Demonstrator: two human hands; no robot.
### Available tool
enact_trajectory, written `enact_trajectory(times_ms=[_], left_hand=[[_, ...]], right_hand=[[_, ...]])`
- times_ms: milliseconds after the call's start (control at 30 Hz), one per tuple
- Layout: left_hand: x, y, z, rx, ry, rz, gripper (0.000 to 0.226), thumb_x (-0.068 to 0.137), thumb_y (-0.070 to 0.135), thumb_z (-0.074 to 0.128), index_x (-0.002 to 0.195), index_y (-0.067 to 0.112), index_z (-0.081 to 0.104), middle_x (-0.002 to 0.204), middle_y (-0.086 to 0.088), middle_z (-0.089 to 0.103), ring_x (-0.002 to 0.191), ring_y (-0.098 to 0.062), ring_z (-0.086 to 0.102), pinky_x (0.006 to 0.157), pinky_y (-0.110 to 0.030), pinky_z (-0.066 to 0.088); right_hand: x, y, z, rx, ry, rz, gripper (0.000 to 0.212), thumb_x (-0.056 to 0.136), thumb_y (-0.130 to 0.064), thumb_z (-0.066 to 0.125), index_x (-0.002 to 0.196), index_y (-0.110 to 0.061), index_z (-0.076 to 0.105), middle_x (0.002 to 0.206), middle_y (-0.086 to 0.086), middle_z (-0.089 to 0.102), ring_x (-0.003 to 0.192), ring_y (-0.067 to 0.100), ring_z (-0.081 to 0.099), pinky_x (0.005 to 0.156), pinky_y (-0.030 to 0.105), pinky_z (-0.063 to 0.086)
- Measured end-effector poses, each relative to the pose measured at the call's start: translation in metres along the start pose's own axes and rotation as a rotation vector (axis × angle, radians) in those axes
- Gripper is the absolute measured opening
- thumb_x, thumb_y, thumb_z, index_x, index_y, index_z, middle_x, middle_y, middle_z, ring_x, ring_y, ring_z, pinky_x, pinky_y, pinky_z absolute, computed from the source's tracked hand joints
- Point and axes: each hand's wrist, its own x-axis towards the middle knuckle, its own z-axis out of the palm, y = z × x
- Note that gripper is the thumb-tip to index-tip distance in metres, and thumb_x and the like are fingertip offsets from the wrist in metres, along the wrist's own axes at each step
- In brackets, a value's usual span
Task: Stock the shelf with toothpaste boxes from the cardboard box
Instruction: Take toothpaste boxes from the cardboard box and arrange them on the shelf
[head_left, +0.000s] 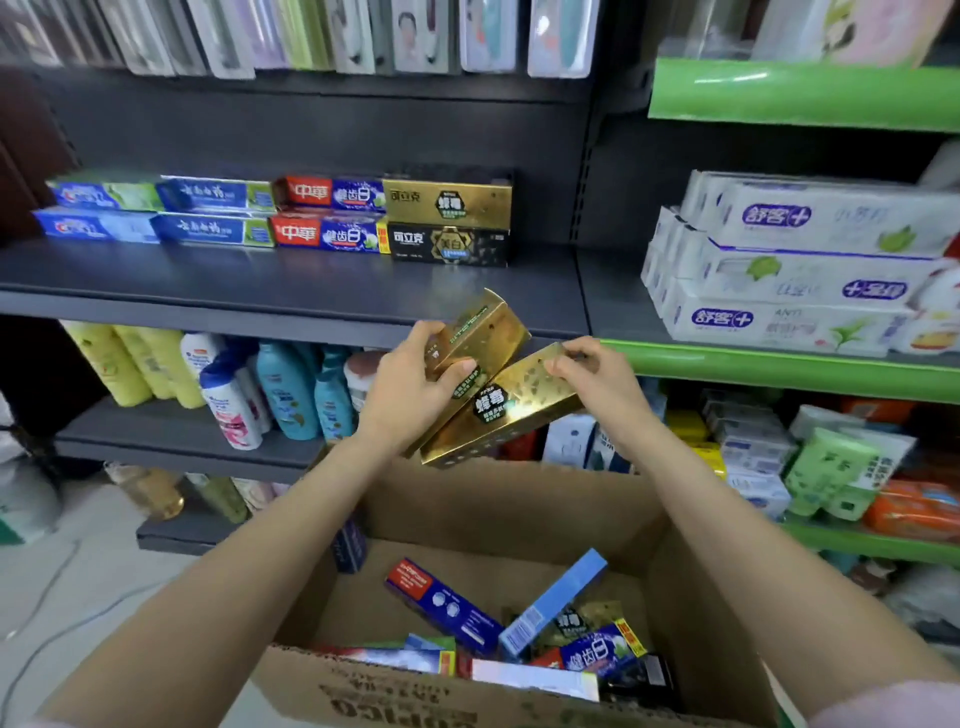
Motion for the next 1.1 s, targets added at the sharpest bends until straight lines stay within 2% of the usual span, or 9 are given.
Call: enact_trajectory(times_ms=[100, 233, 367, 467, 633, 767, 833, 1000, 1100], left_hand=[[0.017, -0.006, -0.036, 0.041, 0.113, 0.014, 0.048, 0.087, 0.041, 0.061, 0.125, 0.016, 0.047, 0.108, -0.002, 0.064, 0.1, -0.024, 0.06, 0.089, -0.04, 0.048], [0.051, -0.019, -0.079, 0.124, 0.262, 0.006, 0.045, 0.085, 0.044, 0.06, 0.121, 0.02, 0.047, 0.111, -0.004, 0.066, 0.103, -0.029, 0.06, 0.089, -0.049, 0.048], [0.09, -0.032, -0.109, 0.21, 0.284, 0.004, 0.044, 0.084, 0.043, 0.061, 0.12, 0.02, 0.047, 0.108, -0.004, 0.065, 0.103, -0.03, 0.059, 0.089, -0.047, 0.046], [0.118, -0.041, -0.12, 0.253, 0.264, 0.04, 0.043, 0.084, 0.044, 0.061, 0.117, 0.019, 0.048, 0.108, -0.005, 0.066, 0.101, -0.029, 0.061, 0.085, -0.043, 0.048], [0.152, -0.055, -0.125, 0.255, 0.224, 0.09, 0.044, 0.086, 0.041, 0.062, 0.12, 0.018, 0.049, 0.112, -0.005, 0.065, 0.105, -0.028, 0.06, 0.084, -0.038, 0.046], [0.17, -0.066, -0.121, 0.24, 0.152, 0.109, 0.045, 0.086, 0.041, 0.062, 0.123, 0.02, 0.047, 0.117, -0.004, 0.063, 0.107, -0.025, 0.059, 0.089, -0.04, 0.047], [0.176, -0.072, -0.116, 0.249, 0.123, 0.115, 0.045, 0.086, 0.042, 0.062, 0.122, 0.02, 0.046, 0.118, -0.004, 0.063, 0.107, -0.024, 0.059, 0.089, -0.04, 0.049], [0.191, -0.078, -0.108, 0.251, 0.028, 0.127, 0.049, 0.086, 0.042, 0.062, 0.126, 0.02, 0.045, 0.121, -0.004, 0.062, 0.109, -0.026, 0.058, 0.089, -0.041, 0.048], [0.199, -0.078, -0.105, 0.244, -0.041, 0.151, 0.051, 0.086, 0.044, 0.062, 0.129, 0.022, 0.046, 0.125, 0.0, 0.06, 0.112, -0.022, 0.056, 0.093, -0.042, 0.046]], right_hand=[[0.012, -0.027, 0.015, 0.071, 0.021, -0.098, 0.006, 0.086, -0.017, 0.063, 0.089, -0.021, 0.061, 0.09, -0.003, 0.062, 0.093, 0.017, 0.06, 0.081, 0.034, 0.049], [0.036, -0.056, 0.04, 0.202, 0.115, -0.17, 0.01, 0.087, -0.013, 0.061, 0.094, -0.02, 0.06, 0.092, 0.0, 0.067, 0.088, 0.013, 0.063, 0.078, 0.032, 0.05], [0.077, -0.088, 0.064, 0.238, 0.202, -0.265, 0.017, 0.084, -0.013, 0.065, 0.097, -0.021, 0.057, 0.095, -0.001, 0.062, 0.087, 0.01, 0.057, 0.077, 0.022, 0.046], [0.109, -0.1, 0.078, 0.133, 0.179, -0.322, 0.025, 0.081, -0.017, 0.07, 0.087, -0.037, 0.055, 0.096, -0.009, 0.06, 0.097, 0.011, 0.057, 0.089, 0.031, 0.046], [0.158, -0.098, 0.081, 0.056, 0.097, -0.313, 0.029, 0.084, -0.012, 0.068, 0.091, -0.037, 0.057, 0.118, 0.001, 0.061, 0.12, 0.019, 0.053, 0.105, 0.039, 0.043], [0.187, -0.073, 0.083, -0.432, 0.127, -0.205, 0.027, 0.084, -0.005, 0.067, 0.108, -0.013, 0.059, 0.118, 0.011, 0.054, 0.113, 0.026, 0.053, 0.096, 0.029, 0.038], [0.192, -0.061, 0.091, -0.621, 0.165, -0.17, 0.029, 0.086, -0.005, 0.064, 0.114, -0.009, 0.057, 0.121, 0.015, 0.045, 0.111, 0.028, 0.049, 0.095, 0.027, 0.036], [0.192, -0.059, 0.105, -0.849, 0.28, -0.225, 0.029, 0.088, -0.013, 0.061, 0.115, -0.009, 0.054, 0.122, 0.011, 0.043, 0.115, 0.027, 0.045, 0.091, 0.038, 0.046], [0.193, -0.07, 0.104, -0.835, 0.244, -0.265, 0.038, 0.085, -0.017, 0.064, 0.122, -0.011, 0.053, 0.13, 0.008, 0.041, 0.122, 0.024, 0.038, 0.095, 0.036, 0.042]])
